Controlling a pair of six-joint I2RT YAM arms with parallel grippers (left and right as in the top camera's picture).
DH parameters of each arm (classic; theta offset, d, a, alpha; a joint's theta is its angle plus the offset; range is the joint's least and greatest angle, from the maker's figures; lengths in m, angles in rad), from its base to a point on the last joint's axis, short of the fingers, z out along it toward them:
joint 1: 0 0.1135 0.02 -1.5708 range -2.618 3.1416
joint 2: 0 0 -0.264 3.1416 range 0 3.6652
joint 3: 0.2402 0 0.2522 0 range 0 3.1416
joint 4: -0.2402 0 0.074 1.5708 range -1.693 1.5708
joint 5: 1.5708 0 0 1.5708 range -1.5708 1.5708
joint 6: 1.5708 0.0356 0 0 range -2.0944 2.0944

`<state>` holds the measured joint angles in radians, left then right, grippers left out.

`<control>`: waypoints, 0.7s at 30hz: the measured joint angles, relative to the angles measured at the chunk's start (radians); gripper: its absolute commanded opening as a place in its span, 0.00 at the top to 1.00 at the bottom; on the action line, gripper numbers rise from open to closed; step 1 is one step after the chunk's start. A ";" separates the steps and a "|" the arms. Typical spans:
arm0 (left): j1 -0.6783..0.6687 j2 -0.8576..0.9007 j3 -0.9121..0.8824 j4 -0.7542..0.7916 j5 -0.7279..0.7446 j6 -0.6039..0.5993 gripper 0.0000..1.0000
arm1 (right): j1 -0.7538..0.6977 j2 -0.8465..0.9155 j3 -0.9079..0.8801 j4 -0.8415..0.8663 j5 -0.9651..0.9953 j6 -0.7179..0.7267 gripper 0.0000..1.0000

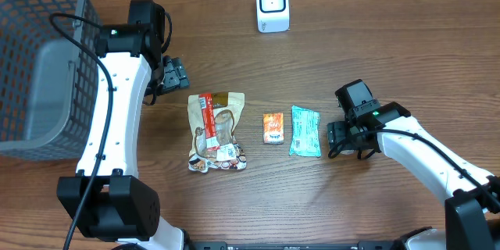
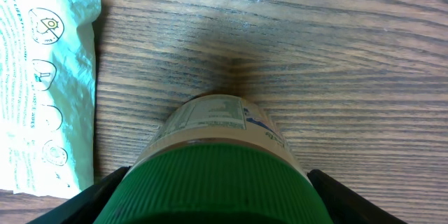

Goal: Scan the item barcode
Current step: 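Grasp the green-lidded jar with the right gripper and tilt it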

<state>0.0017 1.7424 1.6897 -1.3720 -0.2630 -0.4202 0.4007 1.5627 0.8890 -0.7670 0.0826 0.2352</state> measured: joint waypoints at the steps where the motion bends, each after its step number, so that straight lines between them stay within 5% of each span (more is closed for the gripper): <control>1: 0.000 0.000 0.000 0.000 0.000 0.000 0.00 | 0.000 0.000 0.000 0.000 0.000 0.000 0.22; 21: 0.000 0.000 0.000 0.000 0.000 0.000 0.00 | 0.000 0.000 0.000 -0.001 0.000 0.000 0.30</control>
<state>0.0017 1.7424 1.6897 -1.3720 -0.2630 -0.4202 0.4007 1.5627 0.8890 -0.7677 0.0822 0.2352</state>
